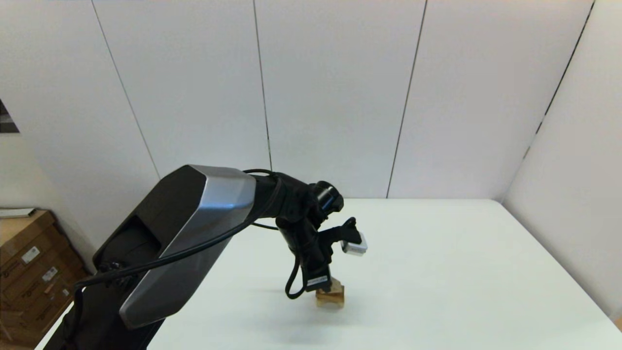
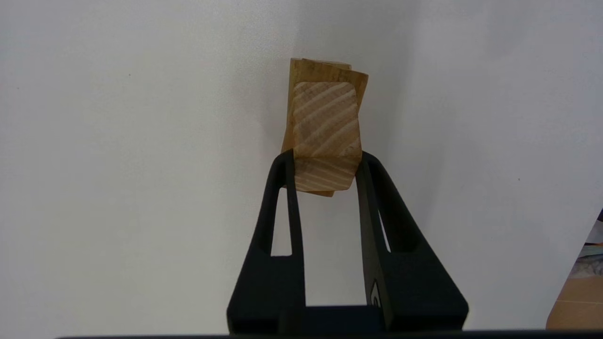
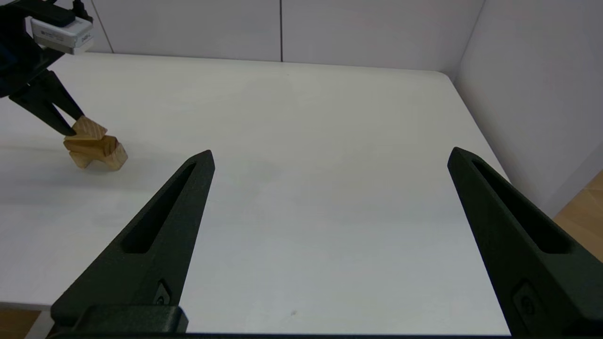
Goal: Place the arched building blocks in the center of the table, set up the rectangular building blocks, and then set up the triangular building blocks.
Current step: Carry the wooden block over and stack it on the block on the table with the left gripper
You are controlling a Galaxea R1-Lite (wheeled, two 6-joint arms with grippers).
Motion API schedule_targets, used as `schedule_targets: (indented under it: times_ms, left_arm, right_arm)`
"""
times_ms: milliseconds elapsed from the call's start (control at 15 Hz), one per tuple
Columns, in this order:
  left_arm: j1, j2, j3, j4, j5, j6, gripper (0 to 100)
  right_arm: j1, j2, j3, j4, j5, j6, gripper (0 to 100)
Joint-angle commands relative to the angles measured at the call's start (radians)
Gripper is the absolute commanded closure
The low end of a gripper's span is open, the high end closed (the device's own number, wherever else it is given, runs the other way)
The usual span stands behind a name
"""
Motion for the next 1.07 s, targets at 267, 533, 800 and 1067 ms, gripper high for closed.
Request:
schedule_targets:
  times_ms: [267,533,800,1067]
  left_arm:
    - [-0.003,0.012,0.003,0.005,-0.002,0.0,100]
    - [-0.003,0.018,0.002,-0.001,-0.002,0.0,100]
    - [-0.003,0.015,0.002,0.005,-0.002,-0.003,0]
    - [-0.003,0.017,0.0,-0.006,0.0,-0.006,0]
  right_arm:
    - [0.0,0.0,-0.001,0.001,0.0,-0.001,0]
    - [0.0,0.0,0.001,0.001,0.0,-0.001,0]
    - [0.0,0.001,-0.001,0.001,0.0,-0.001,0]
    - [0.0,0.001,0.001,0.001,0.0,-0.001,0]
